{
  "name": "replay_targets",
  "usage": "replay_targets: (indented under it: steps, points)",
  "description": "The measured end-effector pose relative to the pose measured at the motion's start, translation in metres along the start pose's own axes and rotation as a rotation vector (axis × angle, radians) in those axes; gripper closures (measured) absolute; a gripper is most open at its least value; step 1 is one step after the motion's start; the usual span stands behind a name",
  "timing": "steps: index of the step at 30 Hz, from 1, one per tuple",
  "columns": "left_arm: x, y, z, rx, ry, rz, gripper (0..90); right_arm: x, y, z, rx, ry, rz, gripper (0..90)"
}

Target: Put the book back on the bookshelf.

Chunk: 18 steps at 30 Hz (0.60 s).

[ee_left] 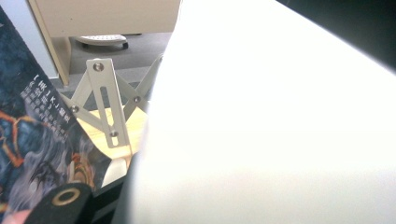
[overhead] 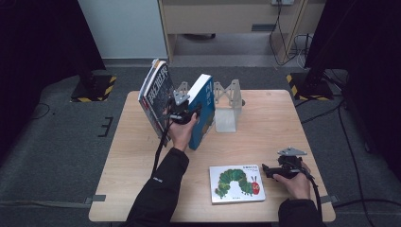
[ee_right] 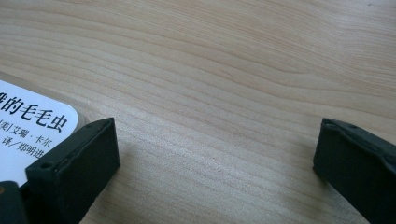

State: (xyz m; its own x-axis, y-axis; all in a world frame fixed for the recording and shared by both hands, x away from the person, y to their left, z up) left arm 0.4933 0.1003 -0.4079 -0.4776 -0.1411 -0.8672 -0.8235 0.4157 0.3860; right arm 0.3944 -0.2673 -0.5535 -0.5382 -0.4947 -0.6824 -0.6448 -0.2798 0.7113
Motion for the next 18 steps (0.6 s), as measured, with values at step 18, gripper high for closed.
replay_targets:
  steps: [18]
  points:
    - [0.014,0.008,-0.008,-0.012,-0.03,-0.058,58.9,0.0,0.0,0.0,0.003,-0.004,-0.001,0.4]
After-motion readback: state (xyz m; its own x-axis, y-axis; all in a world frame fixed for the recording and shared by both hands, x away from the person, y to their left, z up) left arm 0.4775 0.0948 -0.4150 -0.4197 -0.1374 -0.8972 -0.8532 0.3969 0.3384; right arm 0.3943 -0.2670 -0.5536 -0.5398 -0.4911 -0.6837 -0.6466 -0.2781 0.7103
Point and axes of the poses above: each handheld gripper's, and its own axes: y roughly backward along the jaws, x roughly out of its underside, z roughly to its left, the point moved 2 cm from there along -y, roughly forward along the jaws, and after that the axes turned 14 degrees about y, right-handed, at the moved point
